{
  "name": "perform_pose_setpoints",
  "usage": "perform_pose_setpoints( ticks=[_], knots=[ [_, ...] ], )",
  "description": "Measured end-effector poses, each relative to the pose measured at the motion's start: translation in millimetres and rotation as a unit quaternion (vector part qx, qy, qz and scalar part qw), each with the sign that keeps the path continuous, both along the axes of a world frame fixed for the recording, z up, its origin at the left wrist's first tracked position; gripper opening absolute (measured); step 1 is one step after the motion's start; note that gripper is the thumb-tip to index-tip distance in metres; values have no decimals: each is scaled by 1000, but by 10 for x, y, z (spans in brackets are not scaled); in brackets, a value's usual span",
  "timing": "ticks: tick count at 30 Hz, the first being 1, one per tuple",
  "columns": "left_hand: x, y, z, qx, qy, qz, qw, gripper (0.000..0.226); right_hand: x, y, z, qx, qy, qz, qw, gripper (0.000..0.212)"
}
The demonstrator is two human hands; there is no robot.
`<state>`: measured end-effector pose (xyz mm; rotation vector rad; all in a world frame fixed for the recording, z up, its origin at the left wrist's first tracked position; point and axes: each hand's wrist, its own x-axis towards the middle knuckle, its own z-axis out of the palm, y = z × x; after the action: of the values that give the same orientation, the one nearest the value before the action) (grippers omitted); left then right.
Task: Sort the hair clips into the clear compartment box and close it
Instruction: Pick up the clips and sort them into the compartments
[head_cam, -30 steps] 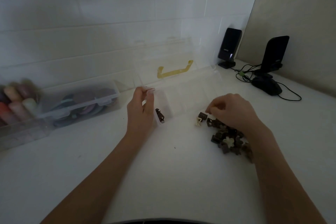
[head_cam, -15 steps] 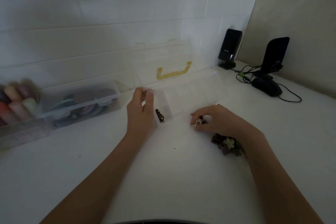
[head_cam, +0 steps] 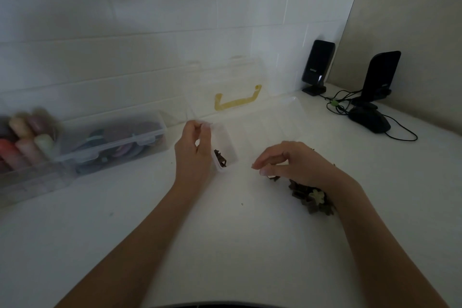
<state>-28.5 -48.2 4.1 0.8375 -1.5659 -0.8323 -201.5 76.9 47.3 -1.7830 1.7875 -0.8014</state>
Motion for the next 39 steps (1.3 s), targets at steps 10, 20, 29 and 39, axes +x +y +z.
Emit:
perform_pose_setpoints(
  ticks=[10,20,29,39],
  knots=[
    [-9,-14,-8,4,10,1,1000,15,94,1,82,-92,-207,7,974,17],
    [-13,53,12,-45,-15,-18,999,16,240,-87,-9,-125,-293,46,947,35],
    [-28,69,9,-44,-2,-34,998,14,496,-207,-215,-262,48,-24,964,25],
    [15,-81,18,22,31,-3,999,12,-162,67,77,-57,113,-87,988,3]
  ],
)
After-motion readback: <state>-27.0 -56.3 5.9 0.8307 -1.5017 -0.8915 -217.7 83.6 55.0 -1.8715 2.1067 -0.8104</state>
